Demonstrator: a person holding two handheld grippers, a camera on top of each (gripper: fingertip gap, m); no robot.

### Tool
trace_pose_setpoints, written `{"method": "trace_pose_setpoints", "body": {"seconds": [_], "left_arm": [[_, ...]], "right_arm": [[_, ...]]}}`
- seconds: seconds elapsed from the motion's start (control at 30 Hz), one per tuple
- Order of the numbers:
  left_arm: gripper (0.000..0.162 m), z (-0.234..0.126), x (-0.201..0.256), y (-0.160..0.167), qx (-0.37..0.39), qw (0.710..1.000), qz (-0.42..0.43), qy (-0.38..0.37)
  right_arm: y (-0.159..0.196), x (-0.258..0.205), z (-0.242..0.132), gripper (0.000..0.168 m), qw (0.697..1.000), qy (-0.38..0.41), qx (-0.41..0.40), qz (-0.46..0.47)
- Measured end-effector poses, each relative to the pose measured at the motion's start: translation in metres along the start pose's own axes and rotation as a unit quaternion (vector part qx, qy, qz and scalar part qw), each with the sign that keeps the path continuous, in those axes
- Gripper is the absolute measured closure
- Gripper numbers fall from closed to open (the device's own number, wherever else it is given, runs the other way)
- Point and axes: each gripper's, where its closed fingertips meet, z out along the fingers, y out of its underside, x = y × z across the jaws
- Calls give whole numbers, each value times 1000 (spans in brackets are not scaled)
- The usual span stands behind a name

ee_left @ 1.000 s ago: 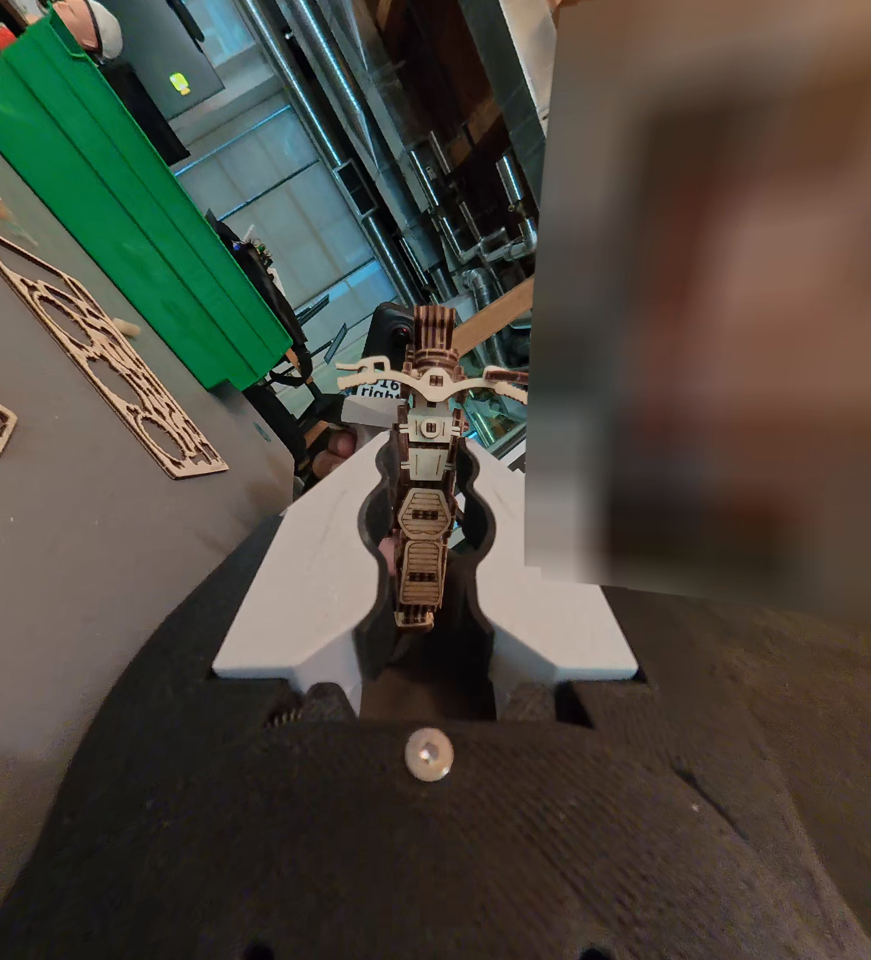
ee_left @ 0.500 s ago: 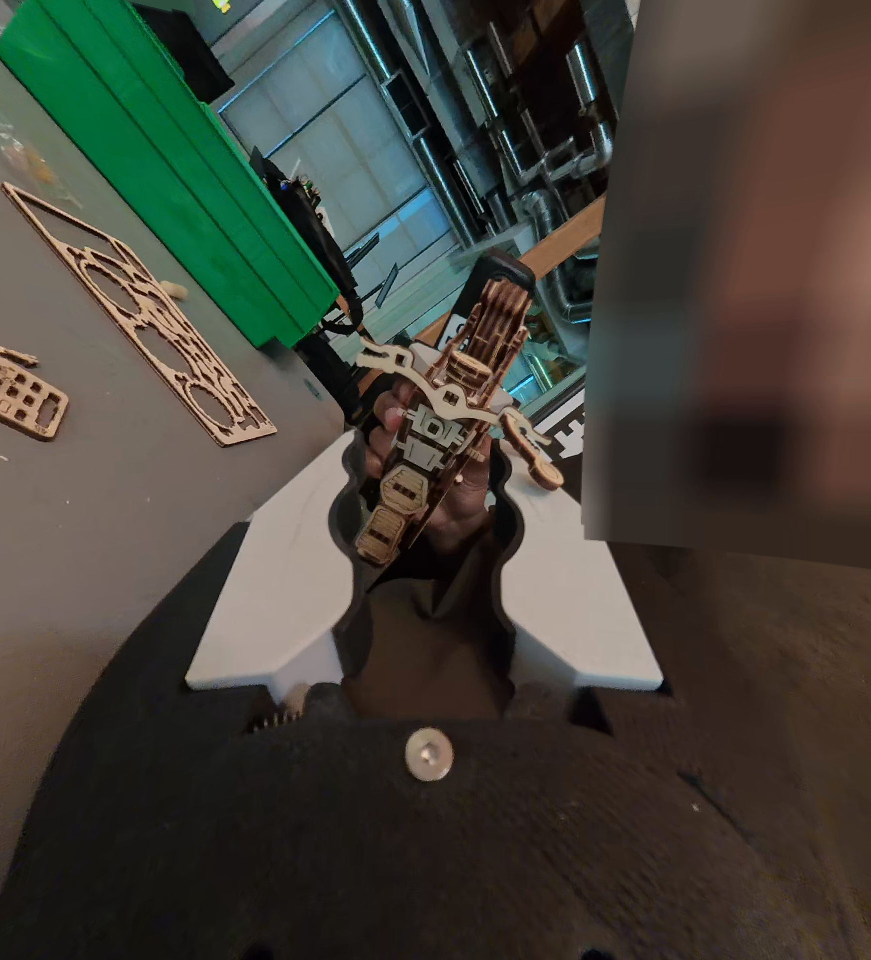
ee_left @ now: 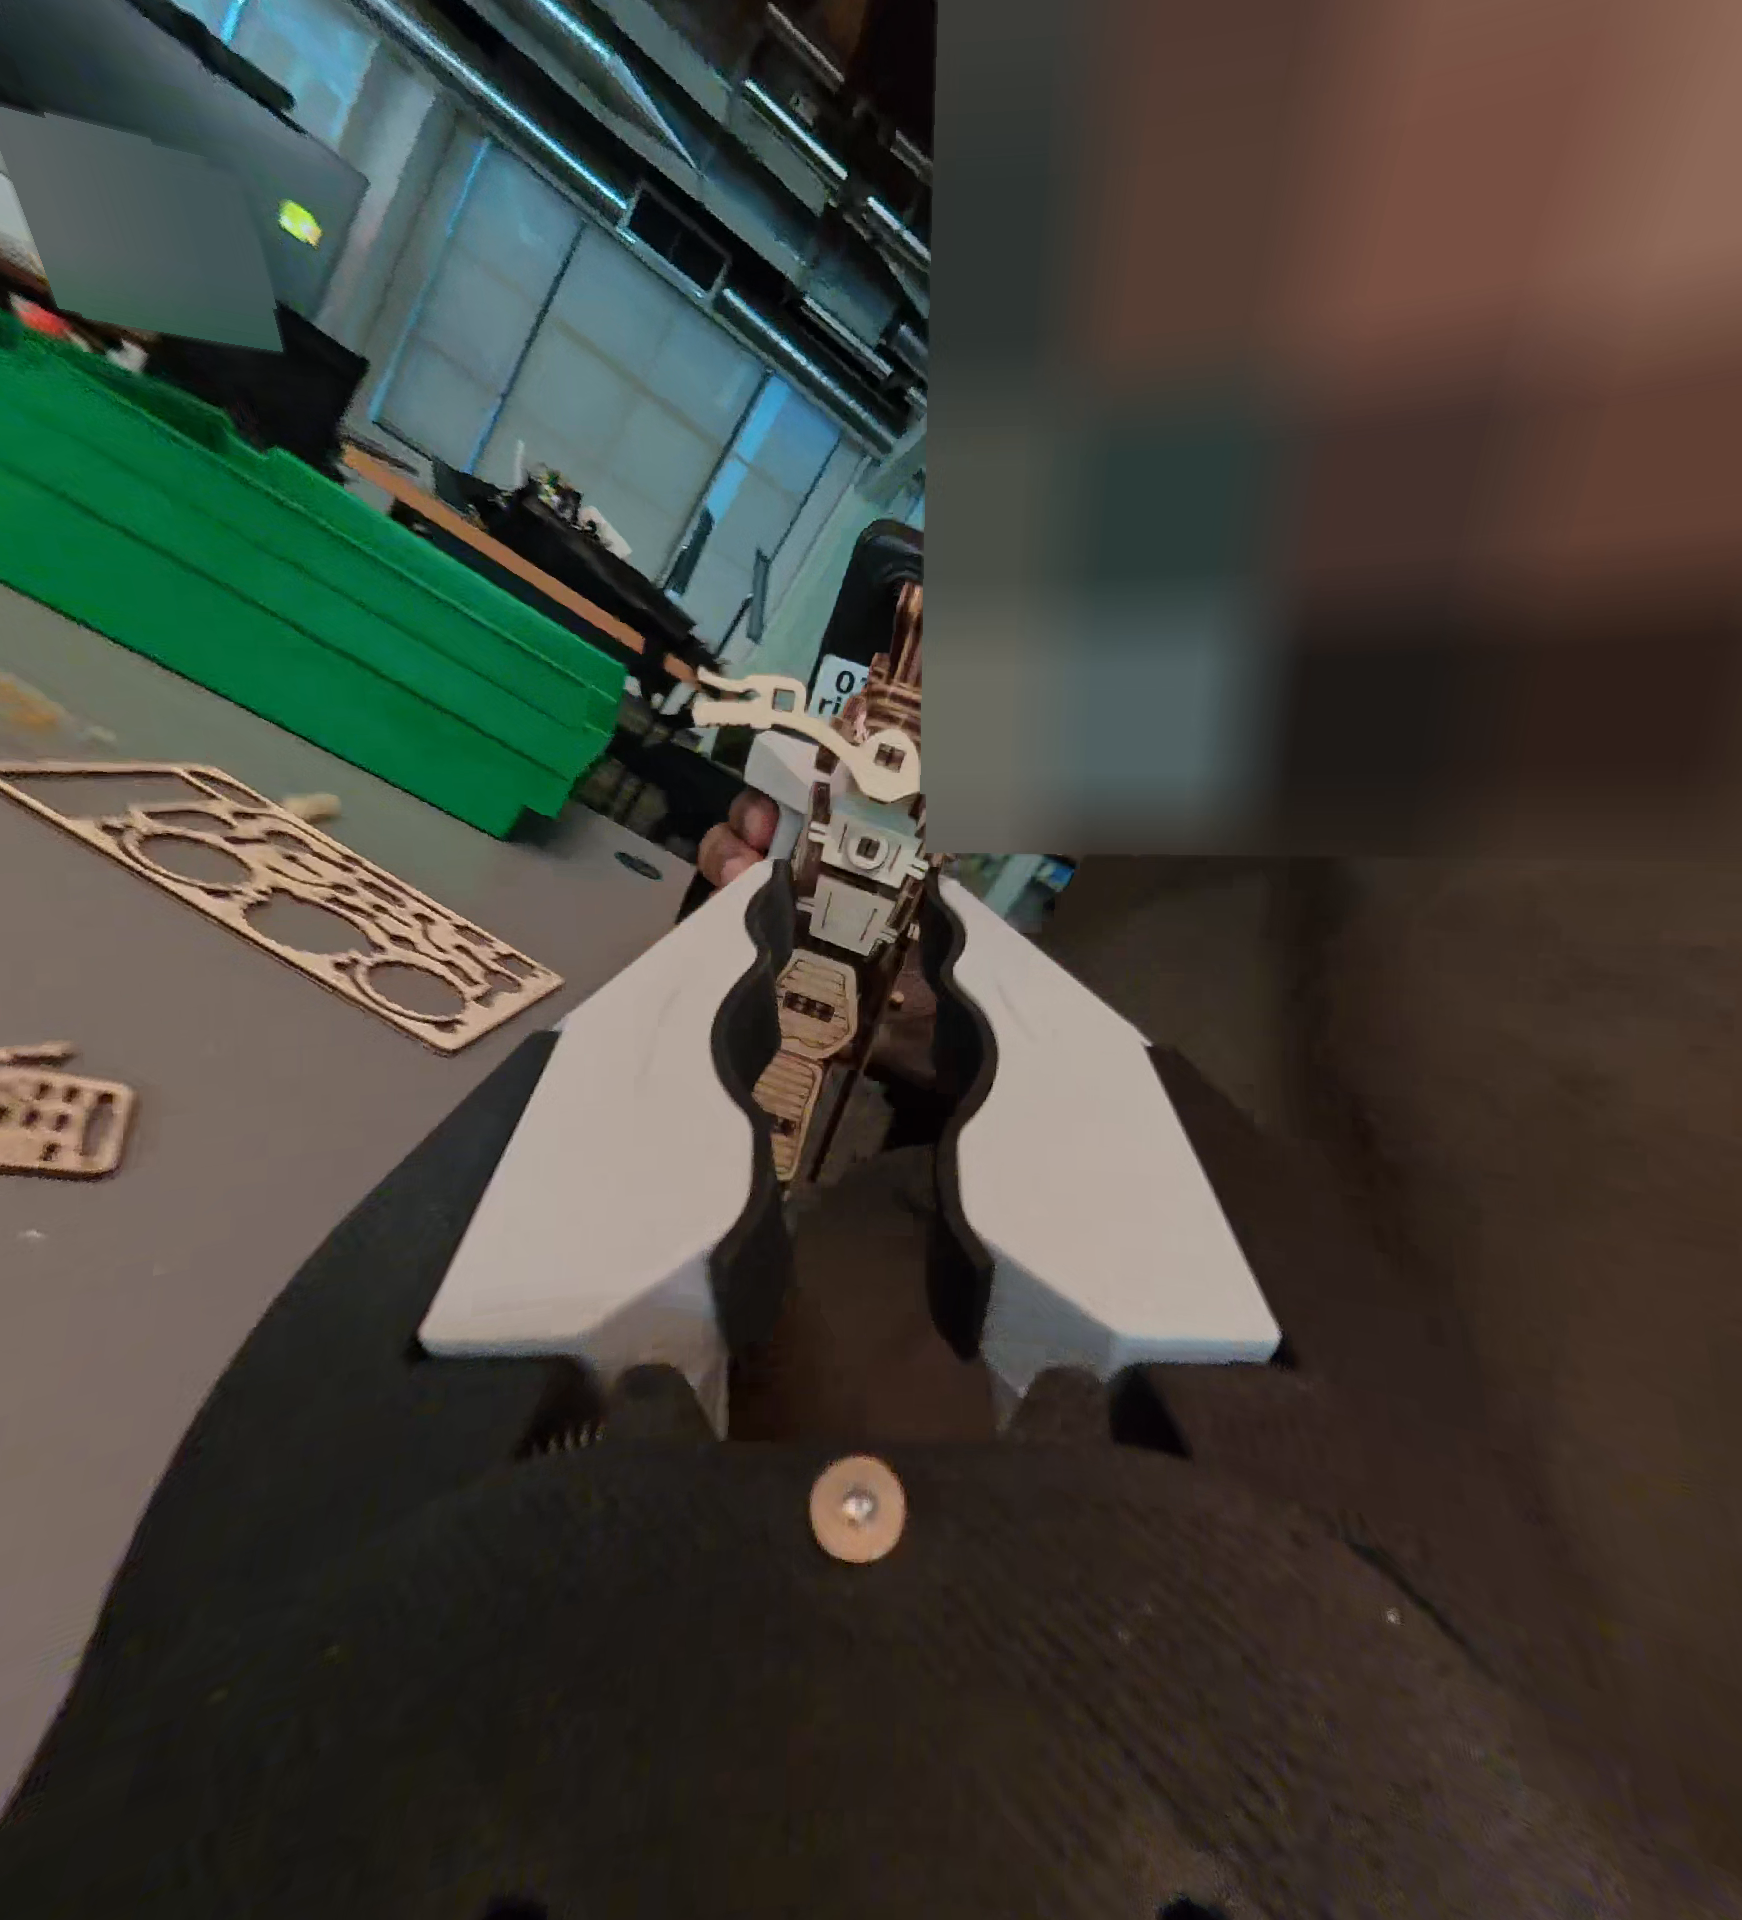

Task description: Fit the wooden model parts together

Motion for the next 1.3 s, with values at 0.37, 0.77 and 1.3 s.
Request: {"method": "trace_pose_setpoints", "body": {"seconds": [0.37, 0.77, 1.3], "left_arm": [[140, -9, 9, -5, -46, 977, 194, -74], [139, -6, 15, 6, -87, 956, 266, -84], [140, -2, 17, 13, -92, 962, 247, -66]], "right_arm": [[-8, -3, -5, 143, 999, -38, 30, -14], [-15, -22, -3, 138, 994, -58, 41, -80], [-8, -27, 0, 149, 992, -64, 18, -106]]}}
